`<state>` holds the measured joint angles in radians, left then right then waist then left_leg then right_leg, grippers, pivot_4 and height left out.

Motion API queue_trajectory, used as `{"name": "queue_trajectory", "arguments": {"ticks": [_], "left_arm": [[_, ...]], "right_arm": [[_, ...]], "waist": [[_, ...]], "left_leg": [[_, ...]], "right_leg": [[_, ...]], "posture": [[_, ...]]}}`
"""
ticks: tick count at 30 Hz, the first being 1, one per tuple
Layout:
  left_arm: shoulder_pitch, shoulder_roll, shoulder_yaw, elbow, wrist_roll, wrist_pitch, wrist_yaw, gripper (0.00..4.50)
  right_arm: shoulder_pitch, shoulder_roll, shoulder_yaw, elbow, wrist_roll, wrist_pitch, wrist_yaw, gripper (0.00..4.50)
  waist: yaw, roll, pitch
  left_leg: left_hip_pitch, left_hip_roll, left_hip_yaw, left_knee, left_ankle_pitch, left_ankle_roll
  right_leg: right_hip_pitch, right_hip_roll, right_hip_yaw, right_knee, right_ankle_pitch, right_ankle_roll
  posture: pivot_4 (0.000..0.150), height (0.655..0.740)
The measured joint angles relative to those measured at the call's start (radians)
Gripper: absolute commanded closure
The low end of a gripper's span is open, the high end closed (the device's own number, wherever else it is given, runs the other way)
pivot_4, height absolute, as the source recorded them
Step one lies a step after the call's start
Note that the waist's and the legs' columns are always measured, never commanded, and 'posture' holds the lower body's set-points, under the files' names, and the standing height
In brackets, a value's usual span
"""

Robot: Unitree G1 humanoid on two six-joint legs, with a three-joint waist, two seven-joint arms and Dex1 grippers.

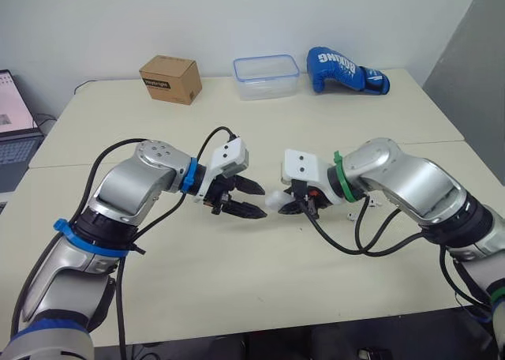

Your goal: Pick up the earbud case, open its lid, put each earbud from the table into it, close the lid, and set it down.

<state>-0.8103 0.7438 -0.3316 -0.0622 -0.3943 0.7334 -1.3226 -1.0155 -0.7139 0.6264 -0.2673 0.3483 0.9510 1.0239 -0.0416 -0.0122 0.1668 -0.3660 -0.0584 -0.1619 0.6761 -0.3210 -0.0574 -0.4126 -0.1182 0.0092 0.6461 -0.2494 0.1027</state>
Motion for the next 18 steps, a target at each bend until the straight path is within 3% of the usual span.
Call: {"name": "queue_trajectory", "arguments": {"ticks": [17, 18], "left_arm": [[-0.019, -0.044, -0.027, 0.042, 0.066, -0.023, 0.000, 1.62], [-0.021, -0.045, -0.027, 0.043, 0.066, -0.021, 0.000, 1.80]], "right_arm": [[-0.036, 0.065, 0.026, 0.046, -0.083, 0.046, 0.057, 3.69], [-0.036, 0.065, 0.026, 0.048, -0.088, 0.046, 0.059, 3.69]], "waist": [[0.000, 0.000, 0.000], [0.000, 0.000, 0.000]], "left_leg": [[-0.001, 0.000, 0.000, 0.000, 0.000, 0.000], [-0.001, 0.000, 0.000, 0.000, 0.000, 0.000]], "right_leg": [[-0.001, 0.000, 0.000, 0.001, 0.000, 0.000], [-0.001, 0.000, 0.000, 0.001, 0.000, 0.000]], "posture": [[0.150, 0.7307], [0.150, 0.7307]]}}
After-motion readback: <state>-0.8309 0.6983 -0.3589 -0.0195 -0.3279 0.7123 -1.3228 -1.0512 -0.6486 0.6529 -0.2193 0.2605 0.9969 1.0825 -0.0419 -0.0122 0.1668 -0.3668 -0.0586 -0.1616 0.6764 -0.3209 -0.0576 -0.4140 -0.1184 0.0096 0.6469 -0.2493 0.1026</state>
